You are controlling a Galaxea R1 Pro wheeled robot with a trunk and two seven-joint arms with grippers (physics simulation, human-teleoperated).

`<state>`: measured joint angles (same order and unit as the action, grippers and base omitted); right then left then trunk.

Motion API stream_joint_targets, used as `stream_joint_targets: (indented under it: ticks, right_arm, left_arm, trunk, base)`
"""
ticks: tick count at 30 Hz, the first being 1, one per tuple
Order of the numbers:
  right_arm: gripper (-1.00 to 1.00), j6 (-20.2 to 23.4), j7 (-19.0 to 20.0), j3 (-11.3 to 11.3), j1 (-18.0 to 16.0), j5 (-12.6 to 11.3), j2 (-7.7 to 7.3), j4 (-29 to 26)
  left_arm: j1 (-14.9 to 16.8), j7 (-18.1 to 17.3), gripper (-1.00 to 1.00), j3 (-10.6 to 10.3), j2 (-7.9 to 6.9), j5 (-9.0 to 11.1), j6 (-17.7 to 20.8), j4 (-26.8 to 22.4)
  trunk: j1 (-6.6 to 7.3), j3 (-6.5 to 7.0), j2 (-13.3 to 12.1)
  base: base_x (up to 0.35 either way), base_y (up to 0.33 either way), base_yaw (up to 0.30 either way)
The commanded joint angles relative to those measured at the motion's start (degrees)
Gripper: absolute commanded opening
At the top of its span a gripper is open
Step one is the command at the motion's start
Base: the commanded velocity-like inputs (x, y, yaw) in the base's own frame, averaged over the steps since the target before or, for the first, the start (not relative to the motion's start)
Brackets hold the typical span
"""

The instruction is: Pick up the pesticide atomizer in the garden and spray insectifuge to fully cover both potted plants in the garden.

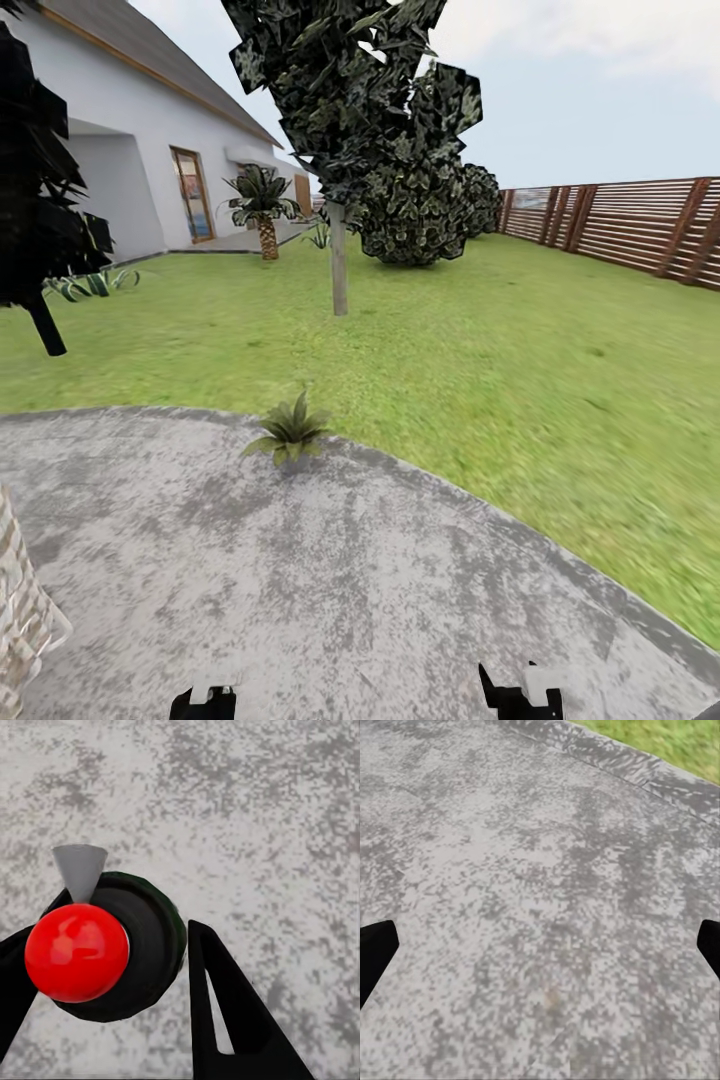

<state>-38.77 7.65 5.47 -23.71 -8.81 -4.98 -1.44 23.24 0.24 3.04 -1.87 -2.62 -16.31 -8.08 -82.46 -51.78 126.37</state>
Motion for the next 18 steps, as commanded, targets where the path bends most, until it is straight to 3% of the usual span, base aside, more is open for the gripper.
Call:
stream_joint_targets:
  ticks: [1, 6, 18]
  right_arm:
    - [1.0, -0.17, 0.26, 0.48, -0.02, -0.62, -0.02, 0.03]
    - [1.0, -0.16, 0.26, 0.48, -0.02, -0.65, -0.02, 0.06]
    - [1.0, -0.17, 0.26, 0.51, -0.02, -0.65, -0.02, 0.07]
  left_arm:
    - [0.05, 0.03, -1.0, 0.3, 0.02, -0.28, -0.21, 0.08]
    - [0.05, 0.03, -1.0, 0.3, 0.01, -0.28, -0.21, 0.09]
    - [0.05, 0.03, -1.0, 0.3, -0.01, -0.2, -0.21, 0.08]
  trunk:
    - [0.01, -0.05, 0.02]
    - [0.01, -0.05, 0.02]
    - [0.01, -0.05, 0.02]
  base:
    - [0.04, 0.0, 0.278]
    - [0.143, -0.046, 0.278]
    - [0.288, -0.145, 0.278]
